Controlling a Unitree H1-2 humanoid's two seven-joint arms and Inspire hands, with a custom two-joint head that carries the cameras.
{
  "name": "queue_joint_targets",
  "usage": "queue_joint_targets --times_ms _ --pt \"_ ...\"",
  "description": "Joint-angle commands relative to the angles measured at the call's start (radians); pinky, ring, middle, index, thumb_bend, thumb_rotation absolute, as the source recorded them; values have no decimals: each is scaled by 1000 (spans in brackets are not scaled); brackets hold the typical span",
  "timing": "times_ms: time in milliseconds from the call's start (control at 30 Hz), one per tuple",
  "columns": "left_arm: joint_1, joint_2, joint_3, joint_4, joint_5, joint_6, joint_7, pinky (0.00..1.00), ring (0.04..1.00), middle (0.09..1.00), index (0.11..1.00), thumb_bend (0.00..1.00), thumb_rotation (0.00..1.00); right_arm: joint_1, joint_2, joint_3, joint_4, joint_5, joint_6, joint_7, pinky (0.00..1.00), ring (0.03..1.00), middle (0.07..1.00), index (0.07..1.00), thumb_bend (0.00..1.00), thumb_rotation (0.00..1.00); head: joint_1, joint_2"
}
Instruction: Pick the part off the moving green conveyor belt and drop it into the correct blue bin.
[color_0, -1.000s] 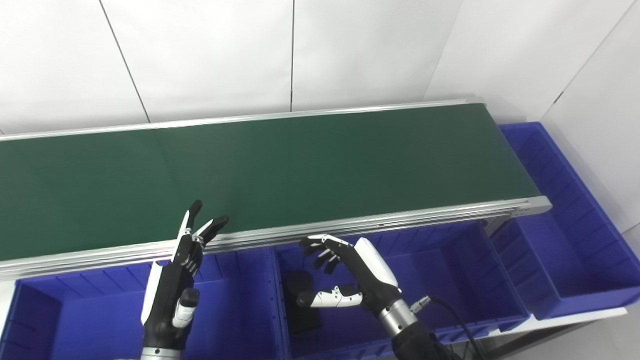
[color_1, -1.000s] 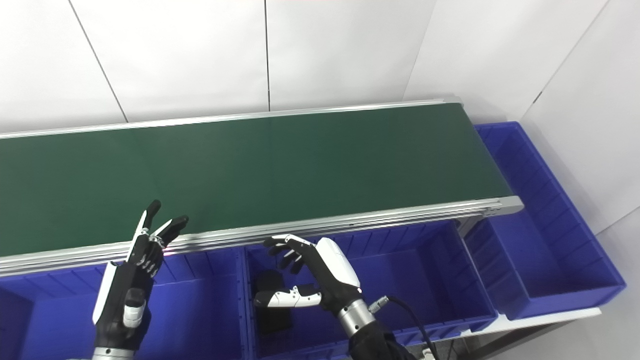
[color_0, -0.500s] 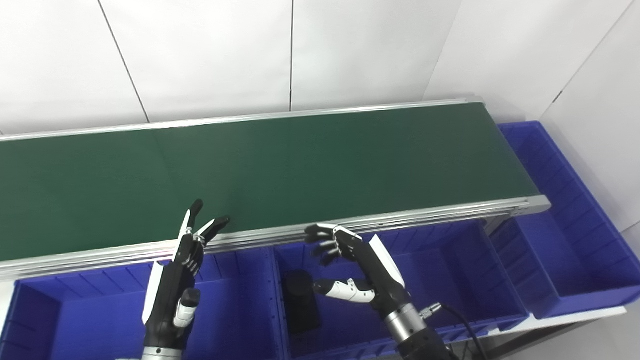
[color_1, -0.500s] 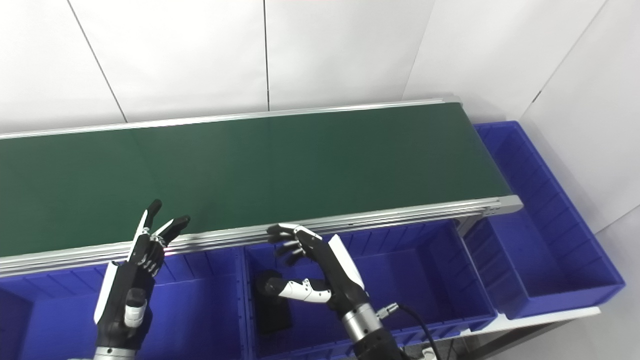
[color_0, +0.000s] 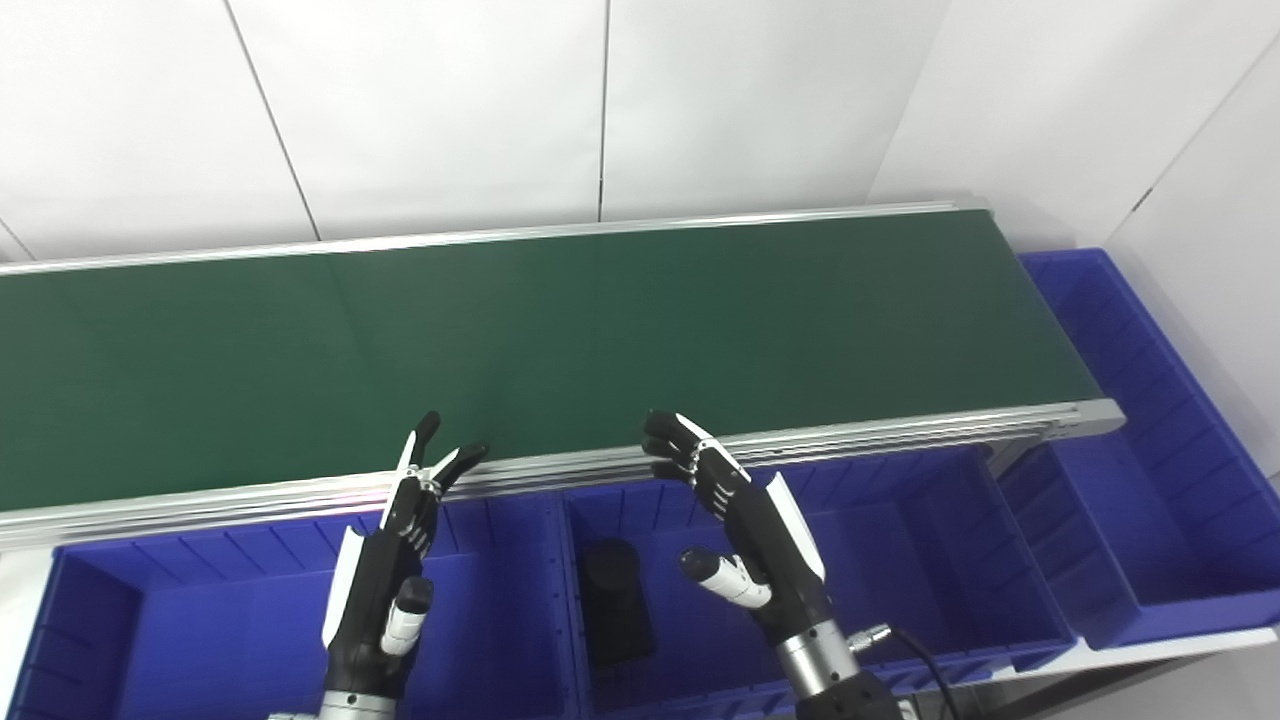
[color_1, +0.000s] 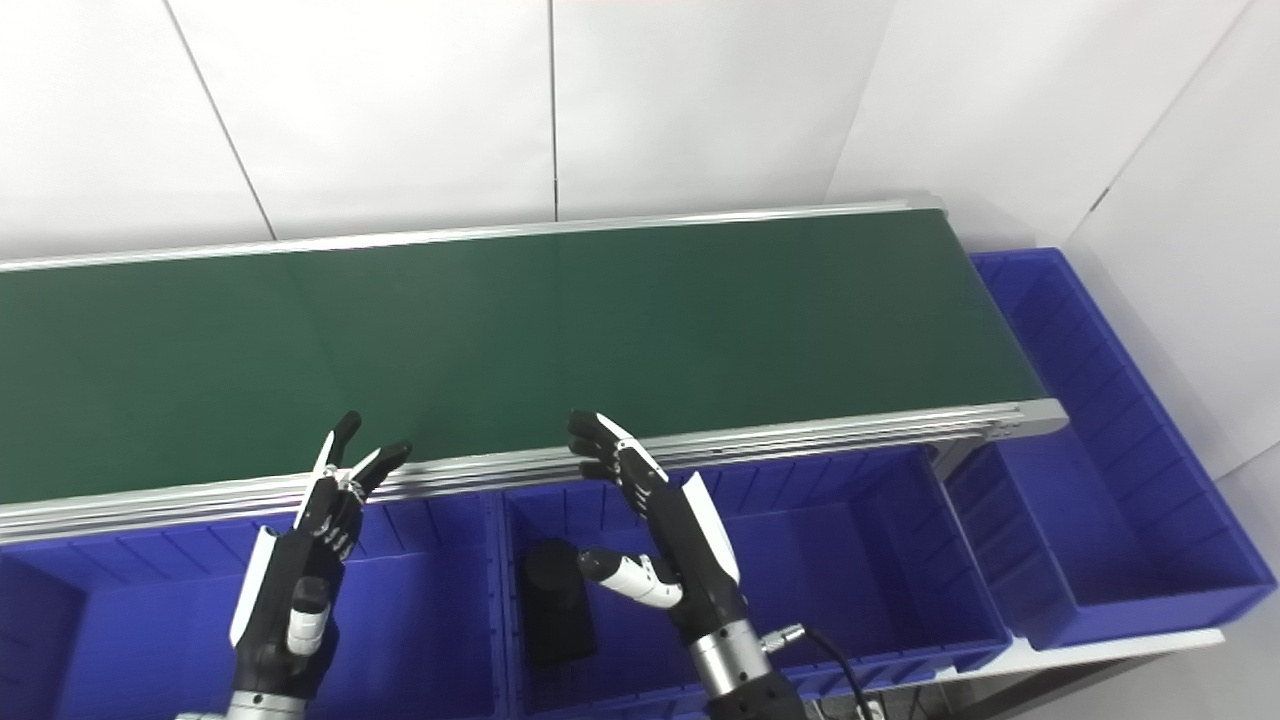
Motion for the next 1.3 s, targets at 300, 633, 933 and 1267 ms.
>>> queue_joint_targets --times_ms 300,633,933,1267 --pt "-8 23 -20 -10 101 -48 63 977 1000 1000 1000 927 1000 -22 22 -1 73 4 -123 9 959 985 991 977 1000 902 66 -39" --pt "3 16 -63 -18 105 -47 103 1000 1000 1000 1000 966 1000 -21 15 1 88 25 -135 9 941 976 993 986 1000 909 125 -37" --pt "10 15 -83 -26 91 -47 101 993 1000 1000 1000 950 976 -20 6 6 91 22 -135 12 936 969 986 976 1000 907 144 -35" --pt "11 23 -90 -14 69 -47 87 998 1000 1000 1000 950 977 -14 21 14 101 23 -137 -7 954 971 986 971 1000 932 125 -38"
